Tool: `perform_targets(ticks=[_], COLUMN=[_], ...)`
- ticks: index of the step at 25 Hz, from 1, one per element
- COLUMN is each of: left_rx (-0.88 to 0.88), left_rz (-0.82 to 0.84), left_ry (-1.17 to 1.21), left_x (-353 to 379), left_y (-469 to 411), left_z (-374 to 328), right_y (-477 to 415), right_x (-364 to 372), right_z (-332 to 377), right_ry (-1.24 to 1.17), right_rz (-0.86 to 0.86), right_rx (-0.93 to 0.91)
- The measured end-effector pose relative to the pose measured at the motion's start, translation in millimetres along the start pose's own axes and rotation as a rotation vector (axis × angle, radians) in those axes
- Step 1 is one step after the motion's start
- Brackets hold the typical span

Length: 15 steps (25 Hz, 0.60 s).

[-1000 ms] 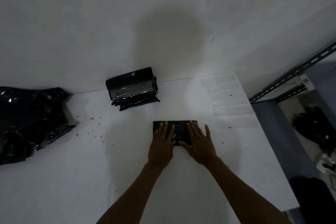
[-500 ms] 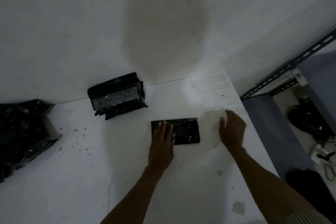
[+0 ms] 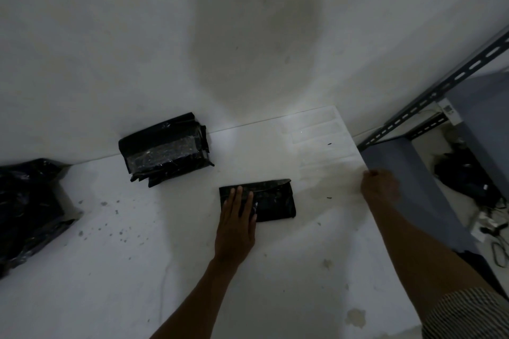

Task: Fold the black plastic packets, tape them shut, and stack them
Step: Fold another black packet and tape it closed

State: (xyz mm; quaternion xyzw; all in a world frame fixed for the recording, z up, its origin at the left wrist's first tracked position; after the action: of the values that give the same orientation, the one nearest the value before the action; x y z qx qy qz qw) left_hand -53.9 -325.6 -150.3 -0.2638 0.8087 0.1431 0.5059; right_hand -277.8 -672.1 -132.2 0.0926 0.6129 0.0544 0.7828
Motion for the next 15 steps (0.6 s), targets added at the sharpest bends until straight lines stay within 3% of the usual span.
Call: perform_targets(ticks=[7,11,15], left_rx=[0.006,0.005,-0.009], left_rz=[0.004,0.008,0.017], left_ry=[-0.021,-0.017,0.03], left_x=[0,-2,-7], left_y=[-1,-3,-3], left_z=[3,2,-1], right_y=[8,31,56], right_x=[-15,-28,-44], right_z=[14,38,68], right_ry=[-0.025,-0.102,-0.19], right_rz=[0.042,-0.013,-0.079], right_rx=[-0.099,-0.09,-0.22])
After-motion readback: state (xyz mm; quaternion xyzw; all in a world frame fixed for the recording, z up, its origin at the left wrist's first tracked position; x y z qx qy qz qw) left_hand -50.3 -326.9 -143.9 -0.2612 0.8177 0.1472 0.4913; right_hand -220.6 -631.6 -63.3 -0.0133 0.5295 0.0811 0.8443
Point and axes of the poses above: each hand's wrist, its own y-axis away from the middle knuckle, its own x-axis out of the palm, z = x × y, the point moved 7 cm from there along -y, towards the middle knuckle, and after that the axes turned 2 degrees about y, right-handed, at the moved point
